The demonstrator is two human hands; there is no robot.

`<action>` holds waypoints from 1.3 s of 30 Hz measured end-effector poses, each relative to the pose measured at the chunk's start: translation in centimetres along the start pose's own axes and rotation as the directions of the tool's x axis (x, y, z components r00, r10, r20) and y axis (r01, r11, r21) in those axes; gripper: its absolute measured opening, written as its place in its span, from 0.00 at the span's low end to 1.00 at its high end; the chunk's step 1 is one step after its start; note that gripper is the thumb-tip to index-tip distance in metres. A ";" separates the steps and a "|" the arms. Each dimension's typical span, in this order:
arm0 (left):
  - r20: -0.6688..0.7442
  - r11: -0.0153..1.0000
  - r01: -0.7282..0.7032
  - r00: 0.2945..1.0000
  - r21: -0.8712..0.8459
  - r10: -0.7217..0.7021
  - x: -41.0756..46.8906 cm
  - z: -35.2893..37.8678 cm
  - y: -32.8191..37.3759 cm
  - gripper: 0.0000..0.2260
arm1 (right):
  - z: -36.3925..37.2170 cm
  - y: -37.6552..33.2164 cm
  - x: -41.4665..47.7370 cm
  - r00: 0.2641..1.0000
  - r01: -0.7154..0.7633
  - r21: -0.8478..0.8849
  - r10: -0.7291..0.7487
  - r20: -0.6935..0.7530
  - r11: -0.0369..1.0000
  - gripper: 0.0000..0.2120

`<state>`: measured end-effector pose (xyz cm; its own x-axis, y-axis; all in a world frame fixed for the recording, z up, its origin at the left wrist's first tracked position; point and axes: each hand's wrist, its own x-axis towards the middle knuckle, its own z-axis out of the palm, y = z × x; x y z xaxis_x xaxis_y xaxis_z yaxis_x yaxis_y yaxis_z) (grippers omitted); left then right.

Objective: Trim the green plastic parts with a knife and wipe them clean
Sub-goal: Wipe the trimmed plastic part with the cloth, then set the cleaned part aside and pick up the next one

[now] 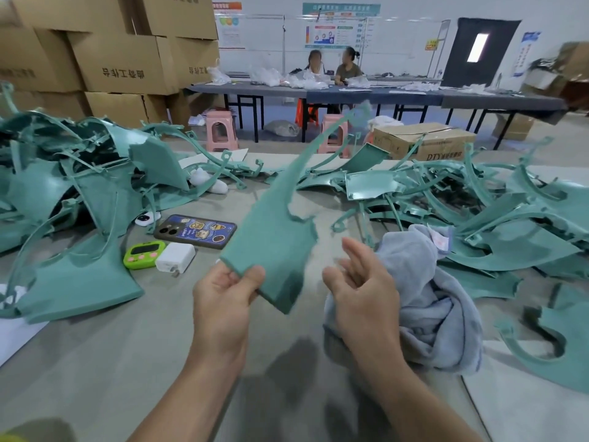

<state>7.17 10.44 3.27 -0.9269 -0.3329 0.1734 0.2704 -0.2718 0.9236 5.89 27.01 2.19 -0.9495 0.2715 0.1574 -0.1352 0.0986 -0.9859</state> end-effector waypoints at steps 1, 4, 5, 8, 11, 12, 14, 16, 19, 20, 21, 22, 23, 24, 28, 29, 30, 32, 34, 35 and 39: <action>-0.011 0.981 -0.163 0.986 0.108 0.165 -0.1 -0.2 0.2 0.15 | 0.2 -0.6 -0.2 0.995 -0.039 0.128 0.026 0.099 0.991 0.18; 0.383 0.532 -0.671 0.737 0.517 0.557 -0.5 -0.8 -0.1 0.23 | 0.9 -2.1 -1.0 0.849 -0.456 0.493 0.195 0.492 0.741 0.23; 0.500 0.398 -0.736 0.670 0.548 0.550 -0.6 -0.7 -0.6 0.25 | 0.9 -2.2 -1.1 0.818 -0.508 0.514 0.199 0.540 0.691 0.25; 0.544 0.404 -0.690 0.722 0.600 0.427 -1.4 0.1 -1.4 0.31 | 0.6 -1.7 -0.5 0.873 -0.474 0.558 0.278 0.402 0.681 0.14; 0.329 0.584 -0.477 0.878 0.656 0.348 -1.4 -0.1 -1.1 0.33 | 0.0 -1.2 -0.2 0.891 -0.433 0.481 0.281 0.357 0.762 0.10; 0.250 0.669 -0.387 0.922 0.635 0.296 -1.2 -0.4 -0.7 0.33 | -0.2 -1.3 -0.3 0.891 -0.419 0.436 0.269 0.365 0.796 0.10; 0.174 0.782 -0.242 0.970 0.574 0.173 -0.8 -0.8 -0.3 0.28 | -0.7 -1.6 -0.4 0.887 -0.365 0.353 0.207 0.412 0.861 0.12; 0.149 0.845 -0.176 0.982 0.506 0.115 -0.4 -0.9 -0.5 0.16 | -1.4 -1.9 -0.2 0.881 -0.257 0.237 0.126 0.456 0.937 0.15; 0.115 0.879 -0.208 0.978 0.429 0.175 -0.4 -0.6 -0.4 0.11 | -2.4 -3.3 -0.6 0.895 -0.136 0.092 0.083 0.438 0.986 0.13; 0.120 0.865 -0.242 0.970 0.439 0.210 -0.6 -0.6 -0.4 0.15 | -2.7 -3.9 -1.0 0.906 -0.136 0.086 0.088 0.414 0.987 0.11; 0.109 0.850 -0.274 0.961 0.451 0.253 -1.1 -0.5 -0.2 0.17 | -3.1 -4.4 -1.6 0.915 -0.131 0.084 0.088 0.394 0.988 0.10; 0.097 0.842 -0.295 0.954 0.452 0.282 -1.5 -0.3 0.0 0.18 | -3.5 -4.9 -2.3 0.925 -0.109 0.077 0.072 0.374 0.991 0.09; 0.085 0.844 -0.312 0.948 0.436 0.306 -2.1 0.1 0.4 0.18 | -4.1 -5.4 -3.1 0.931 -0.071 0.059 0.045 0.361 0.996 0.09; 0.066 0.852 -0.321 0.944 0.413 0.323 -2.6 0.5 0.8 0.18 | -4.8 -6.1 -3.8 0.936 -0.028 0.037 0.013 0.352 0.999 0.09; 0.116 0.844 -0.423 0.905 0.330 0.409 -6.6 4.5 3.6 0.18 | -9.4 -9.3 -6.8 0.964 0.120 0.052 -0.129 0.232 0.991 0.09; 0.157 0.844 -0.444 0.896 0.300 0.415 -7.9 5.6 4.1 0.18 | -10.8 -9.9 -7.6 0.967 0.148 0.073 -0.159 0.199 0.986 0.10; 0.196 0.853 -0.448 0.892 0.268 0.408 -9.3 6.6 4.4 0.17 | -12.1 -10.3 -8.7 0.974 0.150 0.111 -0.166 0.155 0.983 0.11; 0.260 0.879 -0.430 0.890 0.207 0.374 -12.7 8.4 4.5 0.18 | -15.0 -10.5 -11.2 0.991 0.109 0.171 -0.121 0.064 0.979 0.12; 0.322 0.912 -0.384 0.890 0.148 0.322 -16.6 10.0 4.1 0.19 | -18.1 -9.9 -14.4 0.996 0.075 0.169 -0.068 -0.051 0.983 0.12; 0.357 0.928 -0.353 0.887 0.114 0.294 -18.6 10.7 3.8 0.19 | -19.9 -9.4 -16.2 0.993 0.065 0.168 -0.047 -0.104 0.984 0.11; 0.543 0.973 -0.228 0.821 0.032 0.175 -27.0 13.0 2.2 0.11 | -26.2 -7.1 -24.1 0.928 0.026 0.304 0.089 -0.361 0.952 0.11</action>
<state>29.40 30.60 5.04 -0.8554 0.1699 0.4894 0.4660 -0.1601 0.8702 37.13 44.86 6.90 -0.7915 0.6061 0.0788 -0.2399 -0.1895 -0.9521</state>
